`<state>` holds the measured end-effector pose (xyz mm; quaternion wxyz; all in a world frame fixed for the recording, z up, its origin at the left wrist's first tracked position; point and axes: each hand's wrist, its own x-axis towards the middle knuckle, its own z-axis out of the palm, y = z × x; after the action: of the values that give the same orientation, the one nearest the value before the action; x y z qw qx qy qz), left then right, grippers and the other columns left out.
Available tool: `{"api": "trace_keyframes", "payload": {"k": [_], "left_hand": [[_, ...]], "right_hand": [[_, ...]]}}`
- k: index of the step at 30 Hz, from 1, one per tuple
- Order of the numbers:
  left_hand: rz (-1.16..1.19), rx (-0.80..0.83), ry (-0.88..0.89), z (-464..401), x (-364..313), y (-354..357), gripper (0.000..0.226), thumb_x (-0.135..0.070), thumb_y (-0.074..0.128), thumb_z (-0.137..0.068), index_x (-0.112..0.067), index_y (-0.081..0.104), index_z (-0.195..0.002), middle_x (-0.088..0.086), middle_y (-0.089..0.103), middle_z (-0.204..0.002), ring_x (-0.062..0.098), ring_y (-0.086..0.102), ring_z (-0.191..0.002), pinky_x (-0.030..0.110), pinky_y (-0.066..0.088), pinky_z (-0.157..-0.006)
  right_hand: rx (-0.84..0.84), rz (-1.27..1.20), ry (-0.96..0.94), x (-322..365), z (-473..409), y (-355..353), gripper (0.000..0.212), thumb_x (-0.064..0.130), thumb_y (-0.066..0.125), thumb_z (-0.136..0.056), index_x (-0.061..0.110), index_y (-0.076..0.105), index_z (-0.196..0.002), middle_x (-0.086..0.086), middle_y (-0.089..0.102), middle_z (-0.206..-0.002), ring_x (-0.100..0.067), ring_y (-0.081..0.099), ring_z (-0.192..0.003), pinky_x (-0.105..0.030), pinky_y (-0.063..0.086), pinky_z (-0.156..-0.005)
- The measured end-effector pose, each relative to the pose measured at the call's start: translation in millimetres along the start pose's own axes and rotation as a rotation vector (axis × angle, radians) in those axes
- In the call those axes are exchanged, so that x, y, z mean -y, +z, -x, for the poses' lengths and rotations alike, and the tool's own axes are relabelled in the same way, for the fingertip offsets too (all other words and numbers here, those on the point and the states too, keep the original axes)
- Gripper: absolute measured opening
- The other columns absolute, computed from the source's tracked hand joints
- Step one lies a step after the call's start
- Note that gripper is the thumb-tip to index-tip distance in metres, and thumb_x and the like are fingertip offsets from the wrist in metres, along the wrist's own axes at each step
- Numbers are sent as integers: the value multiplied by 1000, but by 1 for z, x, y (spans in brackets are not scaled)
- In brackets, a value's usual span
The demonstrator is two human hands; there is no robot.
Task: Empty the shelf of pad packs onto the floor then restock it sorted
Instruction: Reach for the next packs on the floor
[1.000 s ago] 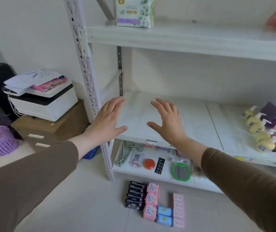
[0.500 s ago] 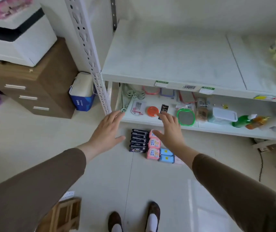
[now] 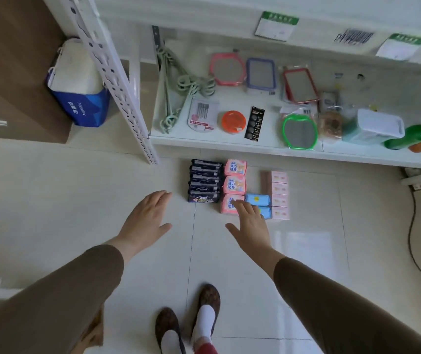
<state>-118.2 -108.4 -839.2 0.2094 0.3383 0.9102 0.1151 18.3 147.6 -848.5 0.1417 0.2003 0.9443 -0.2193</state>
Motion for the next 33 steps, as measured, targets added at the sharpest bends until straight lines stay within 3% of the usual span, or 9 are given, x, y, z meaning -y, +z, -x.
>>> {"api": "trace_keyframes", "payload": {"k": [6,16,25,33], "left_hand": [[54,41,-20,-56,35,96,75,-35,60,-93,-13,23,-154,2,27,-158,19,25,-145,30,23,-118],[171,4,-27,-146,89,214,61,-35,54,-98,-13,31,-150,1,36,-152,21,35,-137,34,34,-109],[181,-37,2,-221,104,264,59,-35,54,-97,-17,31,-148,3,41,-145,23,39,-132,39,40,-104],[157,-70,12,-265,110,279,50,-32,55,-96,-15,40,-140,7,49,-136,27,45,-128,43,44,-99]], "right_hand": [[16,25,33,-35,-60,90,60,34,62,-93,20,40,-147,0,44,-146,-24,38,-134,-38,35,-111],[-62,59,6,-72,-168,209,50,21,63,-89,19,50,-137,0,53,-134,-26,50,-118,-42,44,-96],[-148,140,-36,-101,-228,269,49,12,58,-88,20,51,-136,-1,54,-133,-26,48,-117,-39,39,-97],[-224,255,-83,-115,-246,287,39,18,67,-85,19,60,-123,-2,63,-112,-29,53,-106,-44,42,-90]]}}
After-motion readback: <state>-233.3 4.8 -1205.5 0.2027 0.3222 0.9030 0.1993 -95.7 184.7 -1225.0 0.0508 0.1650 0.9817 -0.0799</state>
